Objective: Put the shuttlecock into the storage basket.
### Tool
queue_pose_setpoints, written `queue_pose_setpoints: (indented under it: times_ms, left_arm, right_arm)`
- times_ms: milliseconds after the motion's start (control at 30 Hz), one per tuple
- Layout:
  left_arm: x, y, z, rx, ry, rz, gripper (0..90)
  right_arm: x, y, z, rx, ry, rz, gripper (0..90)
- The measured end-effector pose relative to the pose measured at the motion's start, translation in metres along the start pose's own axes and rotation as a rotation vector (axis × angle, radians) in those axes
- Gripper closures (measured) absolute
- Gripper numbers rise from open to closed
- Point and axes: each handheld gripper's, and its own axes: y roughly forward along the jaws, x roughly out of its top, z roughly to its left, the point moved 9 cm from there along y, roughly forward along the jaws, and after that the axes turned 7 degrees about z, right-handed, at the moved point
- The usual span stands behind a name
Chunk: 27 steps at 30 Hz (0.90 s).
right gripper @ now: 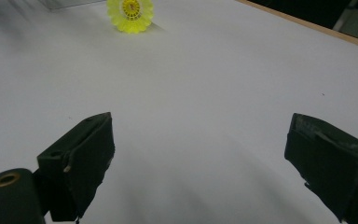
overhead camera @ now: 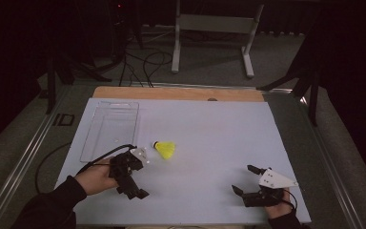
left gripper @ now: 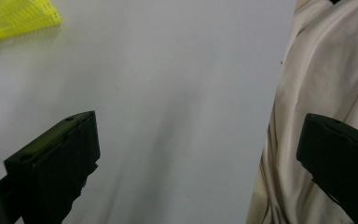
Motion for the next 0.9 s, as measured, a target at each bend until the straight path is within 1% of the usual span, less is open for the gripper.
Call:
queue_pose_setpoints:
  times_ms: [67,167,233,300,333,400,467,500,533,567,600,633,667,700,733,767,800,833,900]
  left_arm:
    - [0.002,0.0,0.0,-0.011,0.014,0.02,0.0]
    - [0.004,0.0,-0.001,-0.034,0.025,0.035,0.0]
    - [0.006,0.0,0.001,-0.03,0.043,0.047,0.0]
    - [0.008,0.0,0.001,-0.05,0.057,0.062,0.0]
    - [0.009,0.0,0.001,-0.047,0.075,0.07,0.0]
    - [0.012,0.0,0.001,-0.049,0.094,0.082,0.0]
    - [0.014,0.0,0.001,-0.06,0.1,0.091,0.0]
    - [0.016,0.0,0.002,-0.049,0.108,0.09,0.0]
    - [0.017,-0.001,0.003,-0.051,0.114,0.088,0.0]
    - [0.019,-0.001,0.002,-0.065,0.116,0.091,0.0]
    - [0.02,-0.002,0.004,-0.05,0.129,0.096,0.0]
    - [0.021,-0.002,0.004,-0.038,0.152,0.091,0.0]
    - [0.022,-0.003,0.003,-0.035,0.168,0.097,0.0]
    - [0.023,-0.005,0.004,-0.016,0.192,0.102,0.0]
    - [0.024,-0.005,0.004,-0.002,0.208,0.096,0.0]
    - [0.025,-0.006,0.004,0.006,0.217,0.1,0.0]
    - [0.026,-0.007,0.004,0.013,0.236,0.103,0.0]
    - [0.028,-0.008,0.004,0.007,0.237,0.102,0.0]
    - [0.03,-0.01,0.007,0.023,0.252,0.107,0.0]
  right_arm:
    - [0.0,0.0,0.0,-0.001,-0.001,0.0,8.4]
    - [0.0,0.0,0.0,-0.001,-0.001,-0.001,8.4]
    - [0.0,0.0,0.0,0.0,0.001,0.0,8.4]
    - [0.0,0.0,0.0,0.003,0.0,0.002,8.4]
    - [0.0,0.0,0.0,0.003,-0.003,0.002,8.4]
    - [0.0,0.001,0.0,0.006,-0.003,0.001,8.4]
    - [-0.001,0.001,0.0,0.006,-0.004,0.001,8.4]
    - [-0.001,0.001,0.0,0.007,-0.002,0.003,8.4]
    - [-0.001,0.001,0.0,0.006,-0.001,0.003,8.4]
    - [-0.001,0.001,0.0,0.008,0.0,0.003,8.4]
    - [-0.001,0.001,0.0,0.008,-0.001,0.003,8.4]
    - [-0.001,0.001,0.0,0.008,-0.001,0.003,8.4]
    - [-0.001,0.001,0.001,0.01,0.0,0.003,8.4]
    - [-0.001,0.001,0.001,0.011,-0.001,0.002,8.4]
    - [-0.001,0.001,0.001,0.01,-0.001,0.003,8.4]
    - [-0.001,0.001,0.001,0.011,0.001,0.001,8.4]
    - [-0.001,0.001,0.001,0.01,0.001,0.001,8.4]
    - [-0.001,0.001,0.0,0.01,0.001,0.001,8.4]
    - [-0.001,0.001,0.0,0.009,0.002,0.0,8.4]
